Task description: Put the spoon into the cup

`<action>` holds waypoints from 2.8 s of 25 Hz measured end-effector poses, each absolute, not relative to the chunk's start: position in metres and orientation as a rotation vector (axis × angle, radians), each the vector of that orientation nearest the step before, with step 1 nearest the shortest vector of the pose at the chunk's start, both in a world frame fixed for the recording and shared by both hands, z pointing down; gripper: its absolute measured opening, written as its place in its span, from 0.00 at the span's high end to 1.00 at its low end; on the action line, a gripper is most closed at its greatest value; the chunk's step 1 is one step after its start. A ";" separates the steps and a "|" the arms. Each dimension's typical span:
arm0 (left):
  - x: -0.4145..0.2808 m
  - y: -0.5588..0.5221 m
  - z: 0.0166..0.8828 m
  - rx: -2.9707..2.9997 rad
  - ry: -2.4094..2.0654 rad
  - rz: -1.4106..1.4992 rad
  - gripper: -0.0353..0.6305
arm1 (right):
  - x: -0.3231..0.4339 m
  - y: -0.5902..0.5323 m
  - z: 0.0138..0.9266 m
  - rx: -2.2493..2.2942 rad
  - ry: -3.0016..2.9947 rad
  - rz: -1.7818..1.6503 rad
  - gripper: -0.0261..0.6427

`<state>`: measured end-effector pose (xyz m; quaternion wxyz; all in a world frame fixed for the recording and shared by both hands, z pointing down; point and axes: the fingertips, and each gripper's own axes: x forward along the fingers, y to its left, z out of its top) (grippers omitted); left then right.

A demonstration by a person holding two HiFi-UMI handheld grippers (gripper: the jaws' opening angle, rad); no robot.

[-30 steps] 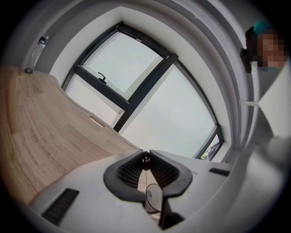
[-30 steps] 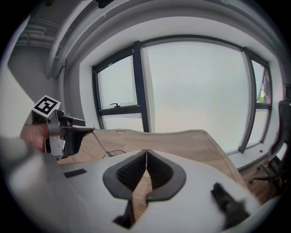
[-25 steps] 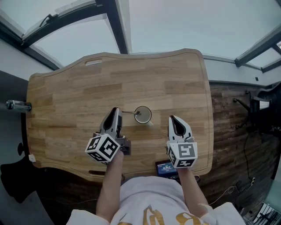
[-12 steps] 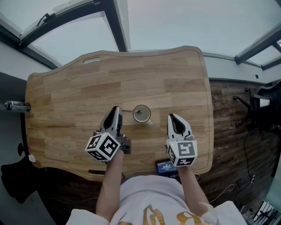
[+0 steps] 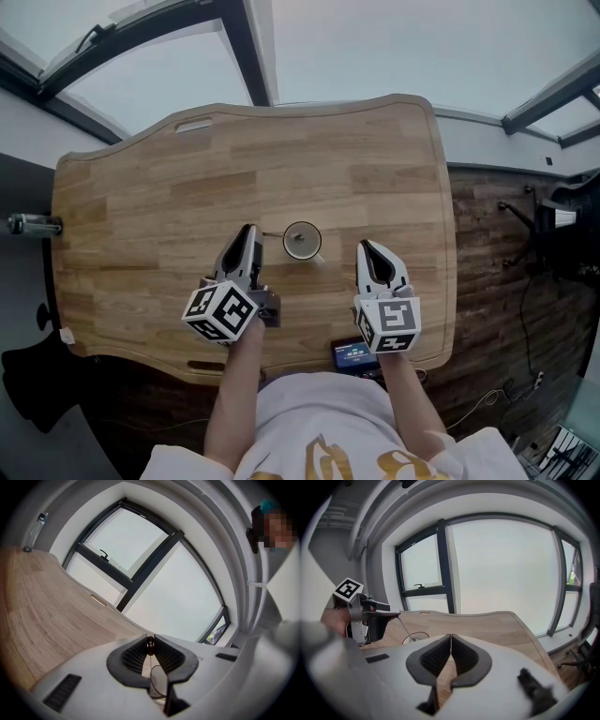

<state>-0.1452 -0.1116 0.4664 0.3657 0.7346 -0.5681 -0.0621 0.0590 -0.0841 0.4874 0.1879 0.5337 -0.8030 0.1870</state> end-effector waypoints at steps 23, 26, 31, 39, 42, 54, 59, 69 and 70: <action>-0.136 -0.115 0.481 1.879 -1.443 -0.134 0.87 | 0.068 -0.086 0.499 1.495 -2.238 0.552 0.91; -0.134 -0.115 0.483 1.878 -1.437 -0.131 0.87 | 0.070 -0.087 0.501 1.498 -2.233 0.553 0.91; -0.131 -0.115 0.488 1.879 -1.430 -0.130 0.87 | 0.076 -0.088 0.503 1.513 -2.220 0.553 0.91; -0.125 -0.114 0.490 1.911 -1.428 -0.093 0.87 | 0.077 -0.085 0.509 1.514 -2.209 0.570 0.91; -0.125 -0.113 0.491 1.908 -1.429 -0.096 0.87 | 0.076 -0.085 0.511 1.510 -2.212 0.574 0.91; -0.119 -0.114 0.495 1.942 -1.439 -0.063 0.87 | 0.073 -0.088 0.516 1.502 -2.207 0.568 0.92; -0.115 -0.113 0.499 1.942 -1.435 -0.053 0.87 | 0.074 -0.090 0.517 1.497 -2.206 0.564 0.91; -0.110 -0.114 0.503 1.957 -1.432 -0.027 0.87 | 0.077 -0.092 0.521 1.491 -2.201 0.563 0.92; -0.109 -0.114 0.503 1.961 -1.433 -0.023 0.87 | 0.076 -0.092 0.521 1.490 -2.201 0.562 0.91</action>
